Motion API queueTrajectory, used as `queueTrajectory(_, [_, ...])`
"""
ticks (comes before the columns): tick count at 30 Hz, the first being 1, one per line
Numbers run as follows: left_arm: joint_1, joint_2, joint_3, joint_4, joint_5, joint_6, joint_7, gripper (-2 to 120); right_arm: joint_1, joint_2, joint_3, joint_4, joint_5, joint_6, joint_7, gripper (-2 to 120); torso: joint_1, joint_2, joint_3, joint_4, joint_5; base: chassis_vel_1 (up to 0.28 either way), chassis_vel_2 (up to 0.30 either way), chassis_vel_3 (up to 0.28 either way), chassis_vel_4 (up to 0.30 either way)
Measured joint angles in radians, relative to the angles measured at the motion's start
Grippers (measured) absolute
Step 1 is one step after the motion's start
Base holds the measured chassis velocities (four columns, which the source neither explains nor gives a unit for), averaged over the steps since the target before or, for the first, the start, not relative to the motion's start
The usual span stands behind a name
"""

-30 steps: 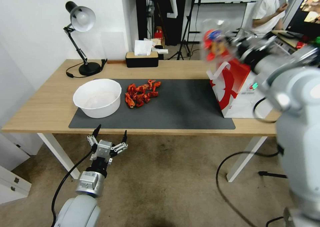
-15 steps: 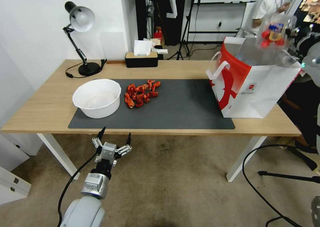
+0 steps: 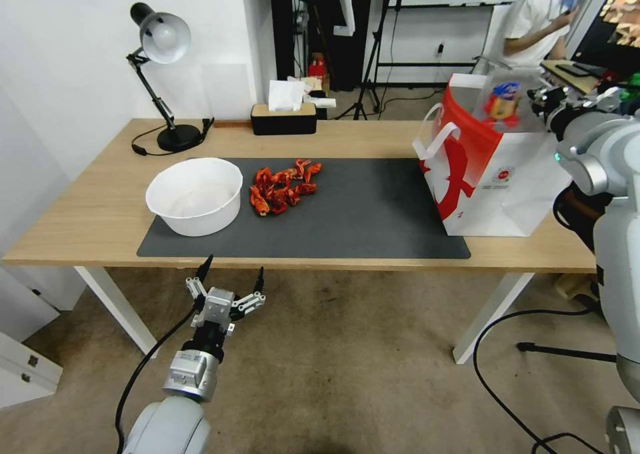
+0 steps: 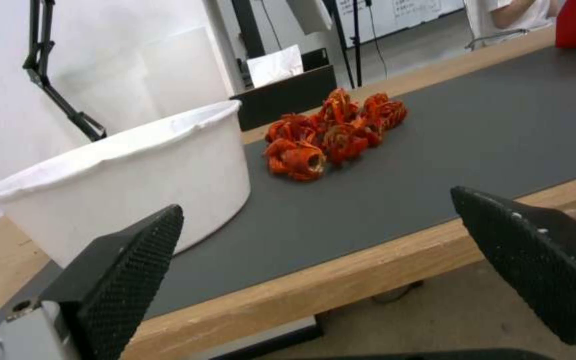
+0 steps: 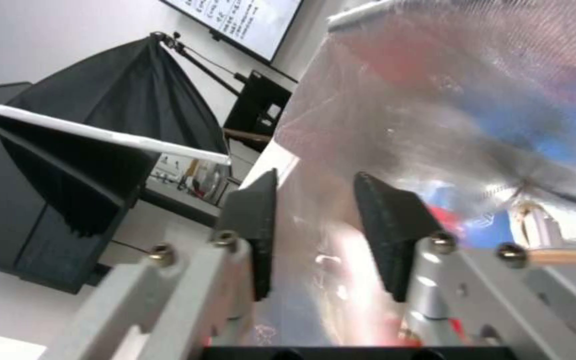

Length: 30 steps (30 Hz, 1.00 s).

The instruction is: Close the disposable takeout box, then place it into the delivery bag.

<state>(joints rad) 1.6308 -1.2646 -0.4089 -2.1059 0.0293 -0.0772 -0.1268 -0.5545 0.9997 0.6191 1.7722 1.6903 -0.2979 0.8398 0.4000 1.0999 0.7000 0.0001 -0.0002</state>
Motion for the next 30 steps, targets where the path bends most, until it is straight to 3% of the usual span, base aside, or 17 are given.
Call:
queueTrajectory(9, [-0.001,-0.002,0.007,0.002,0.000,-0.001,0.000,100,-0.055,-0.021,0.029,0.066,0.002,-0.010,-0.046,66,0.000,0.000,0.000,-0.0001,0.0002,0.000,0.000,0.000,0.000])
queueTrajectory(11, [0.000,-0.005,0.010,0.007,0.000,-0.003,0.000,100,-0.129,-0.036,0.053,0.175,-0.010,0.037,-0.290,80,0.000,0.000,0.000,0.0000,0.0002,0.000,0.000,0.000,0.000])
queueTrajectory(12, [0.000,-0.005,0.010,0.007,0.000,-0.003,0.000,100,-0.129,-0.036,0.053,0.175,-0.010,0.037,-0.290,80,0.000,0.000,0.000,0.0000,0.0002,0.000,0.000,0.000,0.000])
queueTrajectory(15, [-0.001,-0.006,0.010,0.011,-0.001,-0.005,0.000,100,-0.239,-0.061,0.056,0.322,-0.028,0.064,-0.472,94,0.000,0.000,0.000,-0.0001,-0.0003,0.000,0.000,0.000,0.000])
queueTrajectory(17, [-0.002,-0.006,0.010,0.012,-0.001,-0.005,0.000,100,-0.276,-0.069,0.052,0.357,-0.051,0.064,-0.517,97,0.000,0.000,0.000,-0.0001,-0.0002,0.000,0.000,0.000,0.000])
queueTrajectory(19, [-0.005,-0.007,0.011,0.014,-0.001,-0.005,0.000,100,-0.394,-0.083,0.028,0.447,-0.190,0.064,-0.634,100,0.000,0.000,0.000,0.0002,-0.0004,0.000,0.000,0.000,0.000])
queueTrajectory(20, [-0.005,-0.007,0.011,0.014,-0.001,-0.005,0.000,100,-0.394,-0.083,0.028,0.447,-0.190,0.064,-0.634,100,0.000,0.000,0.000,0.0002,-0.0004,0.000,0.000,0.000,0.000])
queueTrajectory(22, [-0.008,-0.007,0.012,0.016,-0.002,-0.006,0.000,100,-0.548,-0.077,-0.005,0.502,-0.452,0.075,-0.775,100,0.000,0.000,0.000,-0.0003,0.0006,0.000,0.000,0.000,0.000])
queueTrajectory(23, [-0.008,-0.007,0.012,0.016,-0.002,-0.006,0.000,100,-0.548,-0.077,-0.005,0.502,-0.452,0.075,-0.775,100,0.000,0.000,0.000,-0.0003,0.0006,0.000,0.000,0.000,0.000])
queueTrajectory(25, [-0.009,-0.007,0.012,0.017,-0.003,-0.006,0.000,100,-0.688,-0.050,-0.027,0.518,-0.712,0.121,-0.843,100,0.000,0.000,0.000,-0.0003,0.0000,0.000,0.000,0.000,0.000])
queueTrajectory(26, [-0.009,-0.007,0.012,0.017,-0.003,-0.006,0.000,100,-0.688,-0.050,-0.027,0.518,-0.712,0.121,-0.843,100,0.000,0.000,0.000,-0.0003,0.0000,0.000,0.000,0.000,0.000])
queueTrajectory(27, [-0.009,-0.005,0.011,0.018,-0.004,-0.008,0.000,100,-0.768,-0.029,-0.032,0.515,-0.841,0.185,-0.857,100,0.000,0.000,0.000,-0.0001,0.0006,0.000,0.000,0.000,0.000])
queueTrajectory(28, [-0.009,-0.005,0.011,0.018,-0.004,-0.008,0.000,100,-0.768,-0.029,-0.032,0.515,-0.841,0.185,-0.857,100,0.000,0.000,0.000,-0.0001,0.0006,0.000,0.000,0.000,0.000])
queueTrajectory(30, [-0.009,-0.005,0.008,0.023,-0.006,-0.011,-0.001,100,-0.866,0.002,-0.035,0.498,-0.997,0.276,-0.845,100,0.000,0.000,0.000,0.0001,-0.0001,0.000,0.000,0.000,0.000])
